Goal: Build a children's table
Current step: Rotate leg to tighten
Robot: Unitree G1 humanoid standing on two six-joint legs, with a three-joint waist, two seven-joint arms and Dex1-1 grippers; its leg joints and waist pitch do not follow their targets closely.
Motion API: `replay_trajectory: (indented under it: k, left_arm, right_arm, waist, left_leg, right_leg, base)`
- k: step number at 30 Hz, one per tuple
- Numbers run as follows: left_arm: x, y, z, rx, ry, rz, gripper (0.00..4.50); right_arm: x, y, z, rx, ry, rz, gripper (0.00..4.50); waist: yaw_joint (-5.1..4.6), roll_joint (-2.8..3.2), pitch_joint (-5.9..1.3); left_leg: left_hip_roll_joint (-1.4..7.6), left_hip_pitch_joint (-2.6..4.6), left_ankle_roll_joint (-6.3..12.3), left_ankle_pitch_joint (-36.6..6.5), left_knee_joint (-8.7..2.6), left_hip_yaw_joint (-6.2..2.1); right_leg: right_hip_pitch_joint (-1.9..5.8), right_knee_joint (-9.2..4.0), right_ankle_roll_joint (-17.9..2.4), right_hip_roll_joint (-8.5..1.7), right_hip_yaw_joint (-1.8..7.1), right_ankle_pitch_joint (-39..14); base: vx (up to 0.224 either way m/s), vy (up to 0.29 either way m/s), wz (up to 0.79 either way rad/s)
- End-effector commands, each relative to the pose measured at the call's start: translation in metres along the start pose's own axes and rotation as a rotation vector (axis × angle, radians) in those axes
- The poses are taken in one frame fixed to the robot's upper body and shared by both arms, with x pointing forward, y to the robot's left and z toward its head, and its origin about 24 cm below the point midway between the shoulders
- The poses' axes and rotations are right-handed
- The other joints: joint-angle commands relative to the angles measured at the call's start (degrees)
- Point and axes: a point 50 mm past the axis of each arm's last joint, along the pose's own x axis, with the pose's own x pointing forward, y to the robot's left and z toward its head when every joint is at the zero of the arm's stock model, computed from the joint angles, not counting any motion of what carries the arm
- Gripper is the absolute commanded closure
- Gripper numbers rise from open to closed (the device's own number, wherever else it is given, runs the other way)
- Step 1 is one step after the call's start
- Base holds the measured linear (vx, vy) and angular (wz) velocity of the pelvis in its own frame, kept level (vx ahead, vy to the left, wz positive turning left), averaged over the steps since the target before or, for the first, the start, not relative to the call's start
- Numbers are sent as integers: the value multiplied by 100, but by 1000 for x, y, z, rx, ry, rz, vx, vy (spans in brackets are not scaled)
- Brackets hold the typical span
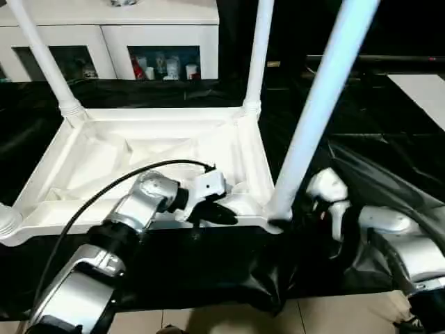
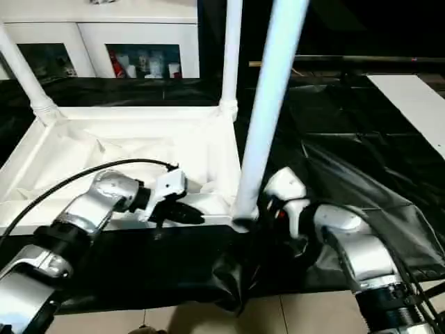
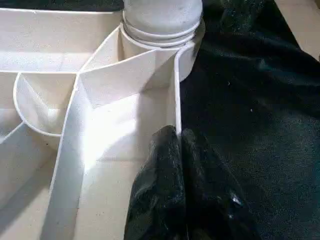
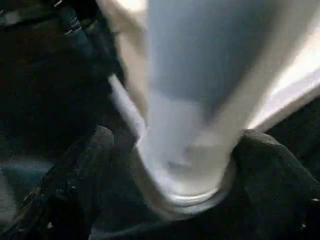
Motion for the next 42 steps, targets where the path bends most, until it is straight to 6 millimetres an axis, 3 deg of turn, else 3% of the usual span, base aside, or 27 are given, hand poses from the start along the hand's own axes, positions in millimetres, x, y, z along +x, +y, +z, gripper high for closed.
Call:
replay_trajectory:
  k: [1,5,14,23,26,28,30,31,32,33,35,36,37,42]
  left_arm:
    - [2,-4,-2,-2,19,-45,450]
    - [1,-5,-2,-7,16,-42,450]
    - [-2,-4,-1,-13,17,-34,450]
    - [-4,-6,-4,-43,31,-63,450]
    - [2,-3,-4,-75,32,-7,450]
    - [11,4,0,-101,19,74,450]
    - [16,8,3,-120,17,121,450]
    - [20,11,6,-132,13,162,450]
    - [20,11,6,-133,13,165,450]
    - [28,17,11,-160,3,239,450]
    - [41,27,23,-261,-35,388,450]
    - [41,27,23,-261,-35,388,450]
    - [50,29,28,-260,-24,448,450]
    - [66,29,35,-249,-20,501,450]
  right_arm:
    - [0,-2,-1,-25,29,6,57]
    - [1,-5,0,-35,39,2,57]
    - [5,-9,2,-31,25,10,142]
    - [11,-5,-1,22,-9,11,178]
    - [26,-10,-11,144,-4,-155,186]
    - [39,-11,-16,260,-17,-272,192]
    - [47,-10,-15,306,-30,-318,193]
    - [53,-11,-16,346,-35,-362,193]
    - [53,-11,-16,349,-36,-365,193]
    - [63,-12,-16,406,-38,-436,194]
    - [79,-14,-16,525,-21,-557,194]
    - [79,-14,-16,525,-21,-557,194]
    - [88,-16,-16,548,4,-626,194]
    - [102,-15,-11,557,51,-685,205]
  waist:
    - [-5,-64,-359]
    - [-5,-75,-369]
    - [7,-57,-385]
    - [-15,-55,-375]
    - [-50,-69,-355]
    - [-144,-57,-314]
    - [-173,-80,-312]
    - [-203,-61,-295]
    - [-203,-61,-295]
    - [-206,-63,-296]
    - [-235,-46,-286]
    - [-248,-69,-296]
    - [-232,-31,-287]
    - [-258,-23,-301]
  left_leg:
    - [257,89,312,-1080,-343,-101]
    - [252,85,358,-937,-328,-99]
    - [245,81,452,-782,-298,-91]
    - [243,92,338,-1006,-308,-95]
    - [226,61,248,-1100,-326,-105]
    - [213,117,5,-1621,-360,-125]
    - [202,122,-77,-1786,-363,-139]
    - [200,130,-147,-1927,-377,-156]
    - [200,130,-147,-1927,-377,-156]
    - [202,147,-180,-2045,-383,-171]
    - [185,153,-219,-2124,-378,-161]
    - [172,188,-292,-2286,-371,-198]
    - [173,197,-268,-2292,-378,-201]
    - [178,176,-213,-2293,-425,-190]
  right_leg:
    - [256,-350,-1424,-327,206,-814]
    - [267,-322,-1468,-314,199,-641]
    - [280,-290,-1533,-304,190,-430]
    - [268,-313,-1496,-302,192,-746]
    - [270,-331,-1450,-304,192,-979]
    - [199,-419,-1259,-307,196,-1824]
    - [195,-446,-1147,-306,192,-2163]
    - [163,-488,-1020,-316,194,-2473]
    - [163,-488,-1020,-316,194,-2473]
    - [149,-512,-921,-318,190,-2625]
    - [115,-517,-927,-308,188,-2673]
    - [112,-551,-834,-315,155,-2966]
    - [107,-571,-804,-324,158,-2981]
    - [126,-582,-827,-290,158,-2401]
  base:
    - [0,0,0]
    - [0,0,0]
    - [0,0,0]
    - [0,0,0]
    - [0,0,0]
    - [0,0,0]
    - [0,0,0]
    - [0,0,0]
    - [0,0,0]
    - [0,0,0]
    - [0,0,0]
    - [0,0,0]
    - [0,0,0]
    - [0,0,0]
